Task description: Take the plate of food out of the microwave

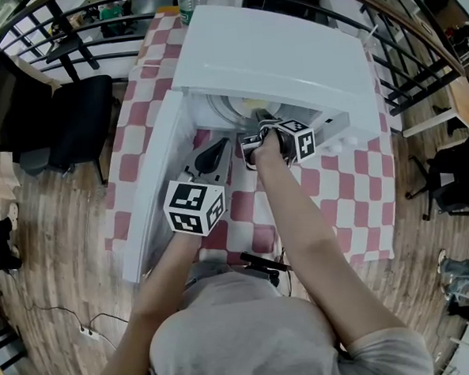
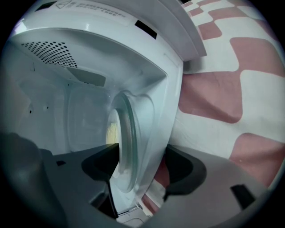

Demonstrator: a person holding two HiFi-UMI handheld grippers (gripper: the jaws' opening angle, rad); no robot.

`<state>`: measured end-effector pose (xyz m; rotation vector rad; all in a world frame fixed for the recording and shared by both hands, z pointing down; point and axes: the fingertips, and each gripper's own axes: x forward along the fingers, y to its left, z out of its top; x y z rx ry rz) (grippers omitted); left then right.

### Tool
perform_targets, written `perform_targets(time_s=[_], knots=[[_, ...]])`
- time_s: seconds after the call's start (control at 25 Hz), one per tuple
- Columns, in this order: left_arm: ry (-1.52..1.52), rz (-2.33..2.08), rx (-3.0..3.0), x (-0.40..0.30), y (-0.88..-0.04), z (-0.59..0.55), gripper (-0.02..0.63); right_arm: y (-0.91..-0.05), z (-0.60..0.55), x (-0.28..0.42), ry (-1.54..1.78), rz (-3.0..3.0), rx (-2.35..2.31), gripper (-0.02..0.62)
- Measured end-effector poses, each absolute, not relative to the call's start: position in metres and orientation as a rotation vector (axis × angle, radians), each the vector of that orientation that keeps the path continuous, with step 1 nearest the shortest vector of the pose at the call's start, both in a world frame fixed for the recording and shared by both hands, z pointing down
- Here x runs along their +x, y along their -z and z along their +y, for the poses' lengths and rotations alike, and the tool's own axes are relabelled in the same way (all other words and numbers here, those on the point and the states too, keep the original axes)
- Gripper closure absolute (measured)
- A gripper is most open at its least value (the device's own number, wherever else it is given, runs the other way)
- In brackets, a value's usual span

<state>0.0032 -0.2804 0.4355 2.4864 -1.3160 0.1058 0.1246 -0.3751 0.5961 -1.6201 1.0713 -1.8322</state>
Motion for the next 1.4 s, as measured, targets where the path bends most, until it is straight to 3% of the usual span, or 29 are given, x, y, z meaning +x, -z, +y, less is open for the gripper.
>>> perform_targets(time_s=[0.32,0.84,1.12,1.4], knots=[[-0.112,-1.32,2.479,0.003,-0.438,-0.28,0.604,-0.594,-0.371,0.124,1.841,1.107,-1.612,0.263],[-0.107,-1.319,2.477,0.004,-0.434,-0.274,0.604,-0.585,-0.356,0.125,1.821,1.139,-1.579,0.347],[-0.103,-1.32,2.472,0.008,-0.435,-0.271,0.604,-0.577,-0.349,0.126,1.805,1.183,-1.554,0.44],[-0.104,-1.316,2.472,0.01,-0.435,-0.264,0.604,-0.571,-0.346,0.126,1.792,1.197,-1.505,0.471]])
